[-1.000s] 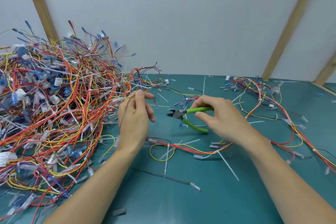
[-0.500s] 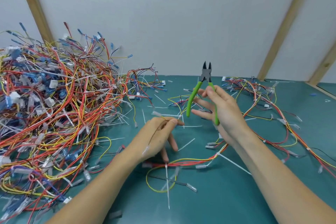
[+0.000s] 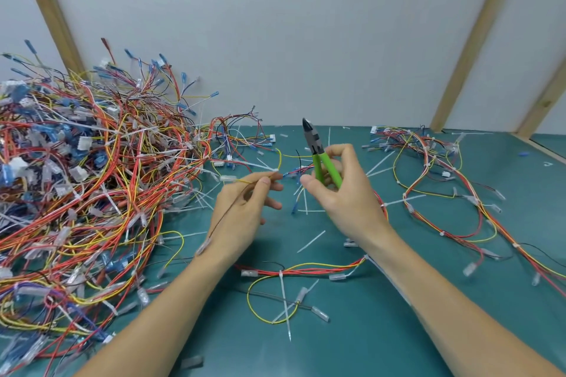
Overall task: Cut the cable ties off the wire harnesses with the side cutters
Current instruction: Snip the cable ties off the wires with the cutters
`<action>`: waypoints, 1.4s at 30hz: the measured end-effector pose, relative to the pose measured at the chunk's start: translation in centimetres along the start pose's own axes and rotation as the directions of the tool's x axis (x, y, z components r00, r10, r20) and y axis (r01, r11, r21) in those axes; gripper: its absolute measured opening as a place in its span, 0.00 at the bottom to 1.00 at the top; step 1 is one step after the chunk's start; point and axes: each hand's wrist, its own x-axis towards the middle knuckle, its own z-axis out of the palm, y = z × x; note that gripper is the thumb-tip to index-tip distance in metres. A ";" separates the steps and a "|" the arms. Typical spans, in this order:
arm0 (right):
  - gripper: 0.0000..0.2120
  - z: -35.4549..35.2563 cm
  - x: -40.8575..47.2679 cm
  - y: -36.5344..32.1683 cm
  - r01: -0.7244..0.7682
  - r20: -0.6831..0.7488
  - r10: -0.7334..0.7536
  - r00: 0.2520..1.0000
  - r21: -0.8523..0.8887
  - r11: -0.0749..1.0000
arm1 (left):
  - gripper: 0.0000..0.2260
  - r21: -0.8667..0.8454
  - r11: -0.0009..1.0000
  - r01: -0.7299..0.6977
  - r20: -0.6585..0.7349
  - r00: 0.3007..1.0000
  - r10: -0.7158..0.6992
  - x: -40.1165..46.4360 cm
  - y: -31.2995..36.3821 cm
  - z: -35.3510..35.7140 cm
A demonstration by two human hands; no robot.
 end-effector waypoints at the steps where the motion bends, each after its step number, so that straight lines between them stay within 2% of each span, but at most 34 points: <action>1: 0.16 0.1 0.0 -0.1 0.034 -0.009 -0.035 0.999 -0.003 0.999 | 0.12 0.046 0.998 -0.036 0.051 0.998 0.034 -0.1 -0.2 0.2; 5: 0.18 -0.2 0.8 -0.4 0.056 0.055 -0.052 0.997 -0.065 0.996 | 0.11 0.259 0.930 -0.261 0.296 0.938 0.181 -0.6 -1.0 1.0; 7: 0.18 -0.4 0.8 -0.2 0.057 0.088 -0.043 0.995 -0.154 0.986 | 0.13 0.283 0.916 -0.285 0.362 0.916 0.173 -0.6 -1.1 0.9; 9: 0.16 -0.8 0.7 0.1 0.024 0.115 0.002 0.993 -0.224 0.974 | 0.13 0.283 0.914 -0.292 0.372 0.911 0.176 -0.5 -1.2 0.7; 13: 0.06 -1.4 1.1 0.9 0.007 0.147 0.041 0.988 -0.309 0.951 | 0.11 0.285 0.921 -0.266 0.238 0.950 0.201 -0.1 -1.2 0.3; 16: 0.05 -1.1 0.9 1.2 -0.012 0.097 0.043 0.994 -0.303 0.953 | 0.11 0.097 0.986 -0.133 0.129 0.984 0.120 0.2 -0.8 0.1; 19: 0.03 -0.5 0.5 1.1 -0.024 0.047 0.035 0.998 -0.216 0.976 | 0.11 0.017 0.996 -0.083 0.089 0.993 0.081 0.1 -0.1 -0.1; 24: 0.06 0.2 0.0 0.0 0.170 -0.118 -0.195 0.974 -0.196 0.966 | 0.11 -0.038 0.988 -0.149 0.110 0.982 0.152 -0.1 0.7 0.0; 26: 0.06 0.1 0.1 -0.2 0.206 -0.083 -0.231 0.970 -0.235 0.950 | 0.10 -0.090 0.984 -0.156 0.065 0.985 0.162 -0.1 1.0 0.0; 30: 0.12 -1.2 0.4 0.2 0.269 0.103 -0.252 0.962 -0.504 0.821 | 0.11 -0.105 0.983 -0.148 -0.054 0.988 0.143 0.1 1.1 -0.2; 32: 0.14 -1.7 0.5 0.4 0.266 0.076 -0.260 0.963 -0.448 0.854 | 0.11 -0.091 0.987 -0.132 -0.054 0.990 0.127 0.2 0.7 -0.3; 33: 0.14 -1.8 0.5 0.3 0.248 0.033 -0.254 0.967 -0.357 0.901 | 0.11 -0.068 0.988 -0.137 -0.020 0.990 0.136 0.2 0.5 -0.4; 35: 0.13 -1.8 0.6 -0.3 0.229 -0.002 -0.232 0.973 -0.133 0.964 | 0.11 0.013 0.982 -0.187 0.114 0.976 0.184 0.1 0.1 -0.4; 37: 0.12 -1.7 0.7 -0.9 0.232 0.063 -0.231 0.971 -0.007 0.973 | 0.10 0.142 0.953 -0.268 0.259 0.939 0.226 -0.2 -0.2 -0.1; 39: 0.10 -1.5 0.7 -1.0 0.208 0.176 -0.205 0.963 0.005 0.978 | 0.11 0.187 0.933 -0.306 0.299 0.923 0.243 -0.4 -0.1 0.2; 42: 0.07 -1.6 0.7 -0.2 0.147 0.240 -0.130 0.962 -0.053 0.988 | 0.11 0.106 0.947 -0.304 0.218 0.936 0.276 -0.1 0.0 0.0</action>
